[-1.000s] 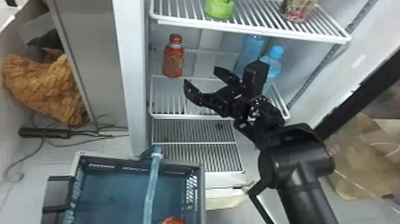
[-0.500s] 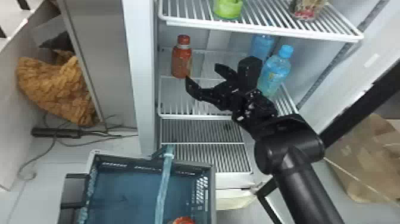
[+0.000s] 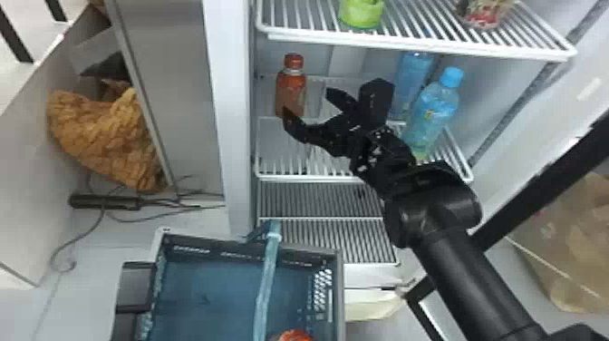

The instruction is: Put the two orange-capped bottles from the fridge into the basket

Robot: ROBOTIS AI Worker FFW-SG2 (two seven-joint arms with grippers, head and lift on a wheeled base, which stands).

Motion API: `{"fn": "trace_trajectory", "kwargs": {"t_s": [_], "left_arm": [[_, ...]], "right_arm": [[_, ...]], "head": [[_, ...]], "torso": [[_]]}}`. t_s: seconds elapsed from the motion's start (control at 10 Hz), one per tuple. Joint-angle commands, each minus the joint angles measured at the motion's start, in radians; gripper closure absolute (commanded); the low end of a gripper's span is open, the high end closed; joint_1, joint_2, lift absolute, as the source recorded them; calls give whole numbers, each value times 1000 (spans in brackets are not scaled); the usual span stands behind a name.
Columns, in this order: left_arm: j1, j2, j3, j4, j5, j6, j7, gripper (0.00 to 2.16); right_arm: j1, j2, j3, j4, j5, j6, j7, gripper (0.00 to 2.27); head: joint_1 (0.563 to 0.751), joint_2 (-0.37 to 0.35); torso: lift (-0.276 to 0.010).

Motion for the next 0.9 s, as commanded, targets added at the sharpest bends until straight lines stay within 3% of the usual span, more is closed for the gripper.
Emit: {"fn": "trace_trajectory", "kwargs": {"t_s": [0.0,0.8], "left_arm": [[0,-1,-2,1,1,-2,0,1202],[-20,-1,-16,13,-1,-2,0,1202]], "right_arm": [[-31,2,26,49,-8,-40,-7,39],[-161,5,125,257,-86,-128,-27,22]], "head": [[695,-142],[695,-133]], "torso": [[-235],[-235]]}}
